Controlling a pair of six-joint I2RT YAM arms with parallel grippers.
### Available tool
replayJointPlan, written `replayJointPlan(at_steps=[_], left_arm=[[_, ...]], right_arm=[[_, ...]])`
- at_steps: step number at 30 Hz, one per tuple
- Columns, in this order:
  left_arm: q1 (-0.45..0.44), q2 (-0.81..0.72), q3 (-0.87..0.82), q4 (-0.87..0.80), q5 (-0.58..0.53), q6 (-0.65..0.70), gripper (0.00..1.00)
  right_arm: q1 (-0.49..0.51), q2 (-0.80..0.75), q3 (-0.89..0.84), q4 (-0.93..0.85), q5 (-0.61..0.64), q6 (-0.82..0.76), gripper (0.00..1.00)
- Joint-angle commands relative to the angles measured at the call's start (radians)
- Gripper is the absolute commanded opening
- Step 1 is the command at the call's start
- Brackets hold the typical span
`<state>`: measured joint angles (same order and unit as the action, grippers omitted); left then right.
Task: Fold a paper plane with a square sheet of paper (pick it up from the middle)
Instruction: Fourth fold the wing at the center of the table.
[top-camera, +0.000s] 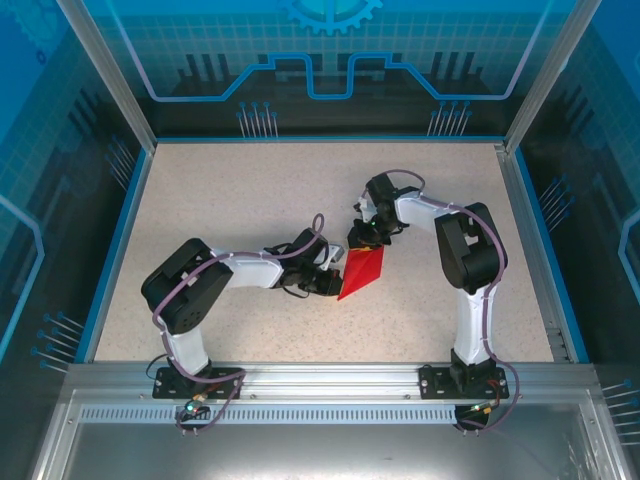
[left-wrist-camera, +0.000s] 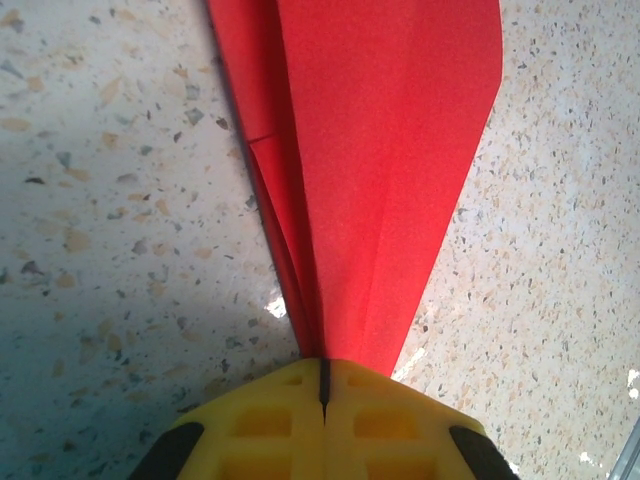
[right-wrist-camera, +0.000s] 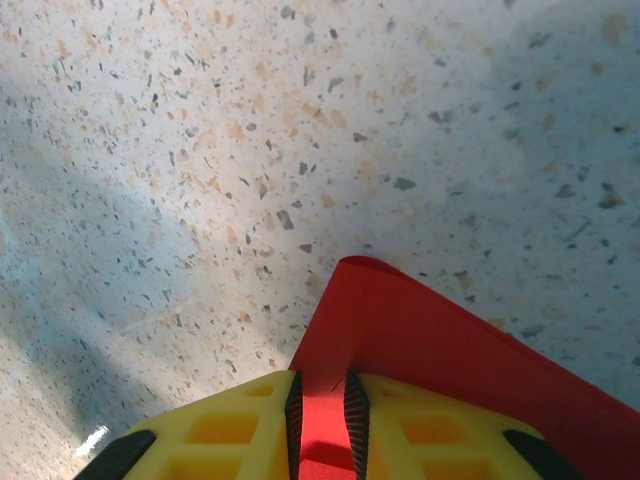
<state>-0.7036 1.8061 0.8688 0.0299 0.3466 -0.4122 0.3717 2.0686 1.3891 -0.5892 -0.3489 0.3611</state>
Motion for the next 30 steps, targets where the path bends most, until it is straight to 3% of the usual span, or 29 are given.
replayJointPlan(at_steps=[1, 15, 30], left_arm=[[-0.014, -0.009, -0.042, -0.107, -0.018, 0.003, 0.00], [-0.027, 0.029, -0.034, -0.133, -0.050, -0.020, 0.00], [-0.035, 0.062, -0.032, -0.143, -0.070, 0.000, 0.00]], right_arm=[[-0.036, 0.020, 0.009, -0.035, 0.063, -0.013, 0.23], [-0.049, -0.030, -0.016, -0.008, 0.067, 0.007, 0.23], [-0.064, -0.269, -0.109, 0.055, 0.046, 0.016, 0.27]])
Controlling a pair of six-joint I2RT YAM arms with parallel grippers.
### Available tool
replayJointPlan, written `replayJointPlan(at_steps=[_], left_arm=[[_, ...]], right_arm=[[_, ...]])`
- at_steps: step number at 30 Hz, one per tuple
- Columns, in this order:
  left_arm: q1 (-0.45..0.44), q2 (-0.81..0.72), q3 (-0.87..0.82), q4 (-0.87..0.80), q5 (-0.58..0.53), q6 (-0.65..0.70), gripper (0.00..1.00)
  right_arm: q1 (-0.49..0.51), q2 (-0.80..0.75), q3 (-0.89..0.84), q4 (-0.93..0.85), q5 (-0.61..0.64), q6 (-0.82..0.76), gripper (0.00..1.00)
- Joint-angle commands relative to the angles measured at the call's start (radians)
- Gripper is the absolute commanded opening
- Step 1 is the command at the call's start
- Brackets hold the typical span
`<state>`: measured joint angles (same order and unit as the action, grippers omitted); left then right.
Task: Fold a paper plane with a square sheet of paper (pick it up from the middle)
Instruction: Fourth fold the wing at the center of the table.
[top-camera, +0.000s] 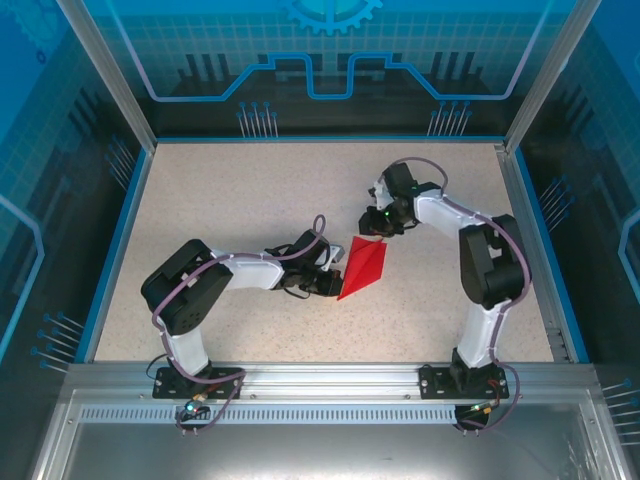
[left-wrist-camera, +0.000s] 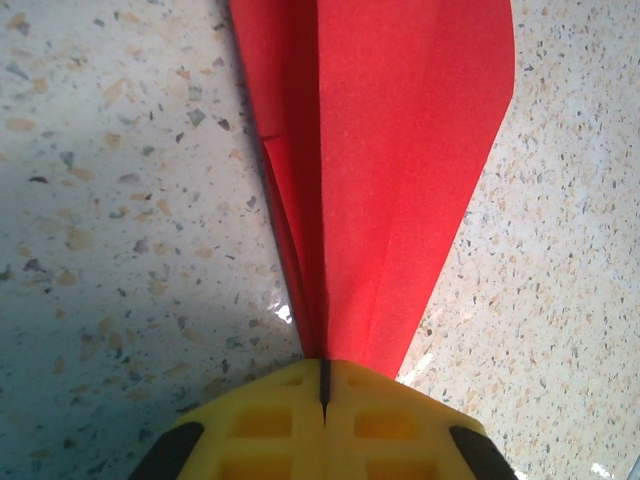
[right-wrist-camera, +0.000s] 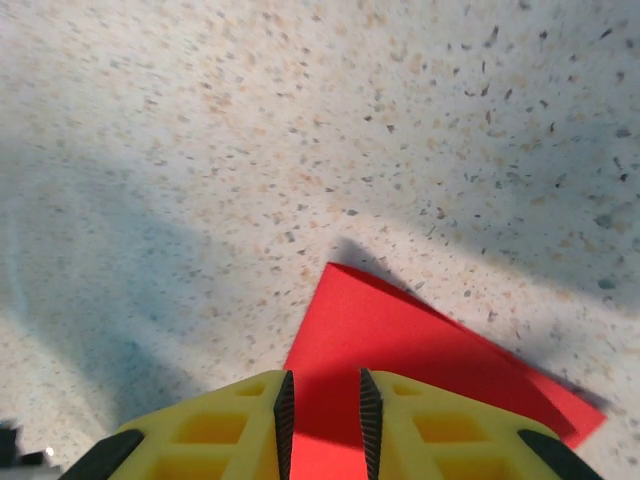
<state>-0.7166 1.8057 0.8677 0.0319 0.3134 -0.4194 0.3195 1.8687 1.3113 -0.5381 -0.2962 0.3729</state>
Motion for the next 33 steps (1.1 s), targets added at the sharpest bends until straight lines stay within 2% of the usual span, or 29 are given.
replayJointPlan(at_steps=[1, 7, 14, 22, 33], left_arm=[[-0.022, 0.063, -0.031, -0.145, -0.040, 0.009, 0.00], [-0.023, 0.071, -0.036, -0.141, -0.043, 0.014, 0.00], [-0.024, 0.069, -0.043, -0.127, -0.050, 0.008, 0.00], [-0.028, 0.060, -0.062, -0.110, -0.057, 0.007, 0.00], [-0.035, 0.064, -0.081, -0.074, -0.037, 0.010, 0.00]], right_arm=[[-0.013, -0.094, -0.050, 0.004, -0.016, 0.004, 0.27], [0.012, -0.185, -0.184, 0.025, -0.138, 0.022, 0.26], [0.075, -0.195, -0.324, 0.151, -0.189, 0.113, 0.23], [0.111, -0.105, -0.346, 0.273, -0.191, 0.158, 0.21], [0.126, -0.029, -0.324, 0.296, -0.175, 0.148, 0.21]])
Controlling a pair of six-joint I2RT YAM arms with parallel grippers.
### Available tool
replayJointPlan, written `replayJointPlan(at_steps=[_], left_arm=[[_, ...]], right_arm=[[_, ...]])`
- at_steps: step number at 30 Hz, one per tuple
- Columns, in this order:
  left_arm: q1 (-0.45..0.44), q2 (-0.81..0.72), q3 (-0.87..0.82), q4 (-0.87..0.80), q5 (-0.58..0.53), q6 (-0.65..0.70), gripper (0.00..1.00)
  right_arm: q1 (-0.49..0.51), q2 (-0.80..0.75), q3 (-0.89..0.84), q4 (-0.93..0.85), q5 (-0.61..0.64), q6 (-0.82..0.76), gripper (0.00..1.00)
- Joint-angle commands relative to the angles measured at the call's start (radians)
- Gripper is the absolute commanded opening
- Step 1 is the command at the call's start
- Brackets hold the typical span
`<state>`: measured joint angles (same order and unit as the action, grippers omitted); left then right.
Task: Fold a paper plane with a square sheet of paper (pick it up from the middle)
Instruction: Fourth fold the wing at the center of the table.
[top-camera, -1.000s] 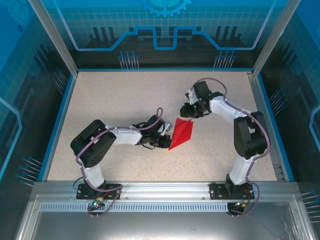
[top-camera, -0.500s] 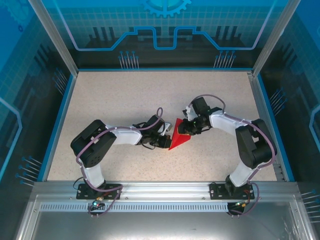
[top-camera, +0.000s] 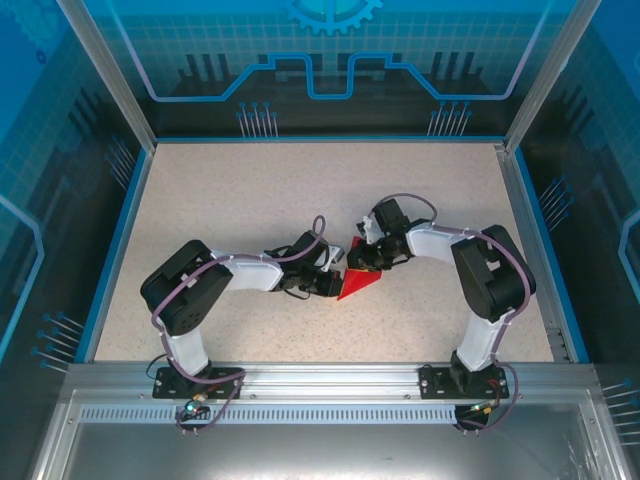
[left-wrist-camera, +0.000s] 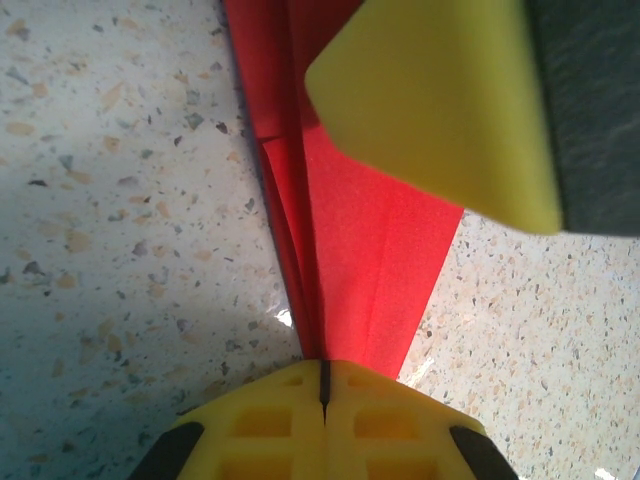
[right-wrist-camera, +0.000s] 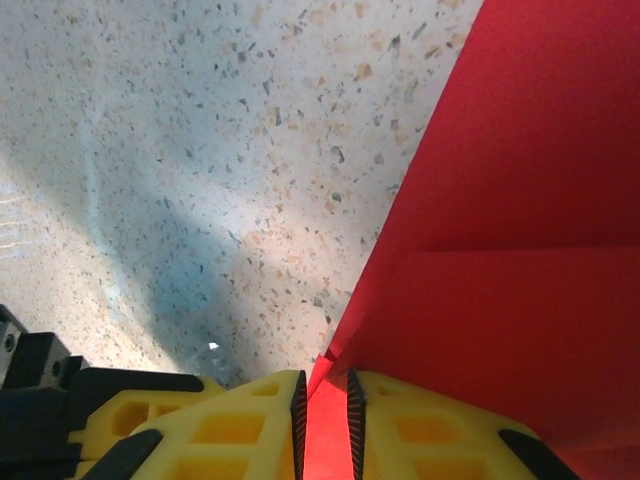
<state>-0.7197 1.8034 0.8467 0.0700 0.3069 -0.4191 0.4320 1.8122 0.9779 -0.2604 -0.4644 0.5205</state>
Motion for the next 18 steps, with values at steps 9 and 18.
replayJointPlan(at_steps=[9, 18], left_arm=[[-0.033, 0.066, -0.070, -0.106, -0.021, 0.013, 0.00], [-0.033, 0.024, -0.040, -0.142, -0.009, 0.016, 0.06]], right_arm=[[0.013, 0.076, 0.024, 0.025, 0.008, -0.008, 0.20], [0.013, 0.108, 0.026, -0.010, 0.033, -0.031, 0.20]])
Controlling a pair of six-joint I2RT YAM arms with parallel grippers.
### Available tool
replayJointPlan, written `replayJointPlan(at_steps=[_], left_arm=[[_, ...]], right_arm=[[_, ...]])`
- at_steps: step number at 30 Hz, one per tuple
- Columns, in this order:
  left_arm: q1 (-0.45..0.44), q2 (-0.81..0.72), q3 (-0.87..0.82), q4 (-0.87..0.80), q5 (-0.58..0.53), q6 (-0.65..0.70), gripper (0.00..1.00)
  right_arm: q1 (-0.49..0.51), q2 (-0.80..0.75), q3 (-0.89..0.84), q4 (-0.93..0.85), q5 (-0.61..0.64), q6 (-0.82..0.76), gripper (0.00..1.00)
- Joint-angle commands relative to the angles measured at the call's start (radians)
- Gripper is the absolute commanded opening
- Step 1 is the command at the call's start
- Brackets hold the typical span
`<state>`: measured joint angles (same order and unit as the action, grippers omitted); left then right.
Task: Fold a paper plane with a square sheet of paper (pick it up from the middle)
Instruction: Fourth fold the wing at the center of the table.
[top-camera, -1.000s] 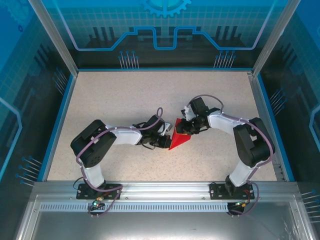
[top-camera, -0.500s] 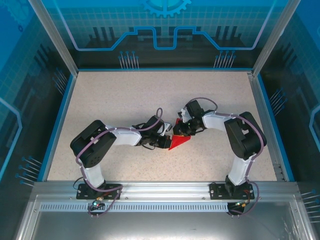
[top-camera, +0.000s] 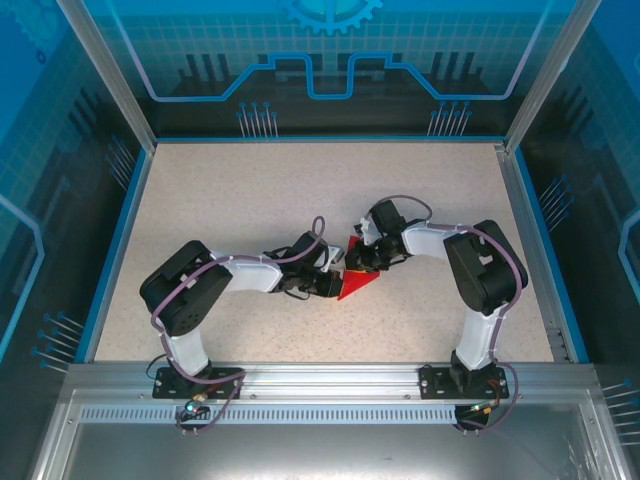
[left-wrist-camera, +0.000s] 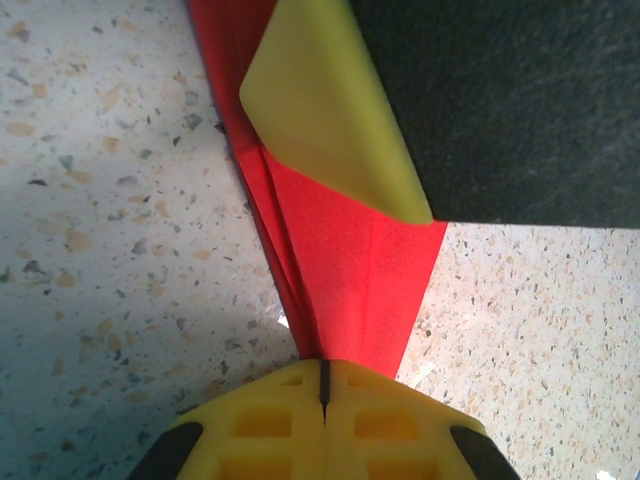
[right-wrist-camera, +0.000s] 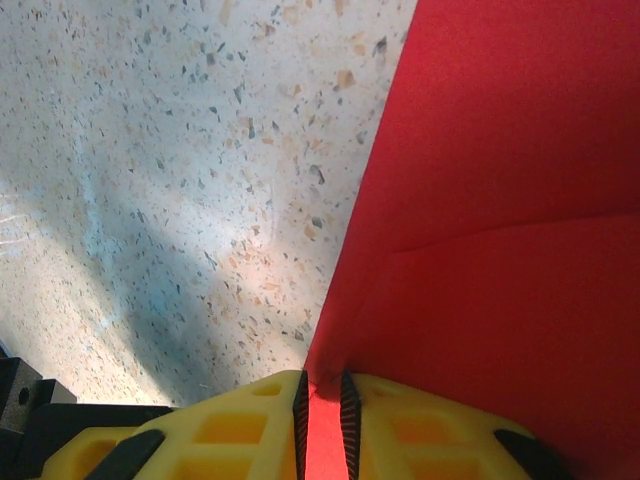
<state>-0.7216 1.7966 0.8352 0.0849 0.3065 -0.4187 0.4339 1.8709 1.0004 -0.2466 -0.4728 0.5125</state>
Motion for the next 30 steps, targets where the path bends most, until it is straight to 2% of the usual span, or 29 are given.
replayJointPlan(at_steps=[1, 8, 12, 21, 30], left_arm=[[-0.031, 0.020, -0.020, -0.168, -0.009, 0.015, 0.08], [-0.031, -0.082, 0.028, -0.217, -0.020, -0.010, 0.19], [-0.032, -0.092, 0.066, -0.248, -0.019, -0.002, 0.21], [-0.031, -0.070, 0.097, -0.162, 0.004, 0.000, 0.10], [-0.030, 0.033, 0.113, -0.103, 0.035, 0.012, 0.01]], right_arm=[[0.011, 0.051, 0.004, -0.028, 0.045, -0.025, 0.20], [0.009, 0.070, 0.003, -0.045, 0.042, -0.035, 0.19], [0.009, 0.073, 0.001, -0.052, 0.039, -0.043, 0.19], [0.005, 0.060, -0.005, -0.060, 0.021, -0.049, 0.19], [-0.002, 0.053, -0.009, -0.062, 0.007, -0.050, 0.19]])
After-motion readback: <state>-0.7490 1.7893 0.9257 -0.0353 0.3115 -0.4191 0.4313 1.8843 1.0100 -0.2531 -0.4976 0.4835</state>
